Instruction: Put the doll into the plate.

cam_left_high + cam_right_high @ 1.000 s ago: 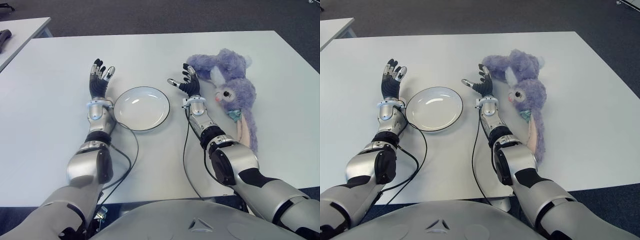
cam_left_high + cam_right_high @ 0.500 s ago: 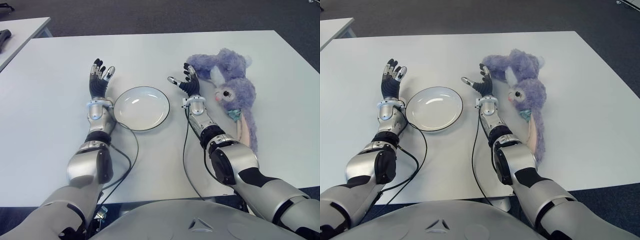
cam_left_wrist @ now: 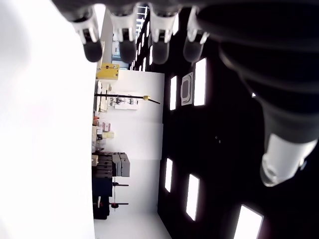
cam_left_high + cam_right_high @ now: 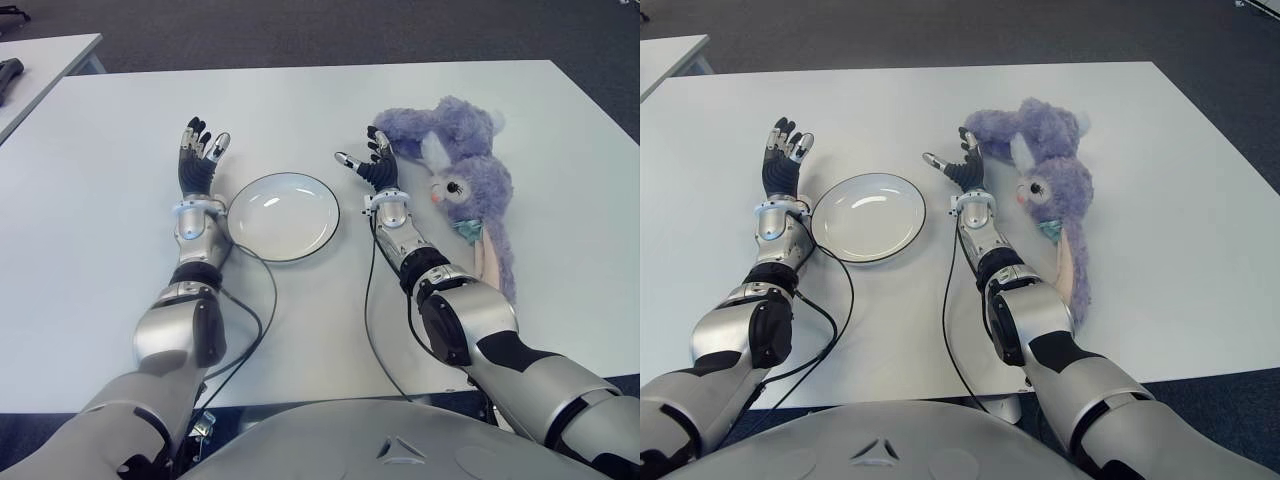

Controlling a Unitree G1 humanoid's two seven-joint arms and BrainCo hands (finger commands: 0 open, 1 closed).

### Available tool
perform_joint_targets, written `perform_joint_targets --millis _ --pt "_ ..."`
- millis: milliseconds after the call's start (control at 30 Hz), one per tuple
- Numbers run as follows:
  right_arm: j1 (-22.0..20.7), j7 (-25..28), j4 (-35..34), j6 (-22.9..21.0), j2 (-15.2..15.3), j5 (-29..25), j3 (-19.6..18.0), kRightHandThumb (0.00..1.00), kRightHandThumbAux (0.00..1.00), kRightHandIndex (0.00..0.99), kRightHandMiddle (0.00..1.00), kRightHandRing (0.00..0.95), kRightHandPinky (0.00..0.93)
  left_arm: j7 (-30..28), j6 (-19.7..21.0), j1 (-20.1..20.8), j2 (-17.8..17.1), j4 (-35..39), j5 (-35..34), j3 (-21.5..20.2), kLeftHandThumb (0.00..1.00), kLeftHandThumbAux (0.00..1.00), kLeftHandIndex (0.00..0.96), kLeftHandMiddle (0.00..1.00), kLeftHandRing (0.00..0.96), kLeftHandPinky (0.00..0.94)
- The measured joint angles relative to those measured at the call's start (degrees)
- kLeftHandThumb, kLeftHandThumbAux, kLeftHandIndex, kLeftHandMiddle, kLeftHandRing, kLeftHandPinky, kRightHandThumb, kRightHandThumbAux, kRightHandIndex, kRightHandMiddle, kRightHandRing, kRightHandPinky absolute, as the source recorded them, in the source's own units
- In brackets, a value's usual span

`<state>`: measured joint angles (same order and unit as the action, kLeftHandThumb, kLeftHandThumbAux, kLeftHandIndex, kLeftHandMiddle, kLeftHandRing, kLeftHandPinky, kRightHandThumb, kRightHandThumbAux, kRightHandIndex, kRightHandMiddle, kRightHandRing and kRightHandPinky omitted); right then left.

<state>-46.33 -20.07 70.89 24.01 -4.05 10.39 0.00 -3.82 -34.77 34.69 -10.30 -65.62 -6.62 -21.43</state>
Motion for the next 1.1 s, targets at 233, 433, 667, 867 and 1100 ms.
perform_joint_targets --millis 233,433,667,867,1100 --pt "-0.9 -0.1 0.9 0.0 0.0 0.0 -0.1 0.053 0.702 0.093 0.1 0.087 0.089 0.7 0.0 0.0 0.0 0.0 0.0 0.1 0.0 0.627 0.059 0.077 0.045 0.005" --pt "-2.3 -0.2 1.5 -0.6 0.1 0.0 -0.1 0.05 0.686 0.087 0.089 0.078 0.073 1.3 0.1 0.1 0.0 0.0 0.0 0.1 0.0 0.621 0.058 0.078 0.046 0.008" --pt "-5.4 -0.2 2.1 -1.2 0.5 0.0 -0.1 0.049 0.692 0.084 0.085 0.076 0.082 1.4 0.2 0.2 0.0 0.0 0.0 0.2 0.0 0.603 0.05 0.075 0.044 0.0" --pt "-9.0 -0.2 2.2 -1.2 0.7 0.0 -0.2 0.073 0.711 0.091 0.093 0.086 0.109 2.0 0.2 0.2 0.2 0.0 0.1 0.3 0.0 0.585 0.042 0.072 0.041 0.0" --pt "-12.5 0.3 2.2 -1.1 1.1 0.0 -0.2 0.098 0.725 0.086 0.095 0.095 0.116 2.0 0.2 0.3 0.3 0.0 0.5 0.4 0.0 0.573 0.036 0.067 0.038 0.0"
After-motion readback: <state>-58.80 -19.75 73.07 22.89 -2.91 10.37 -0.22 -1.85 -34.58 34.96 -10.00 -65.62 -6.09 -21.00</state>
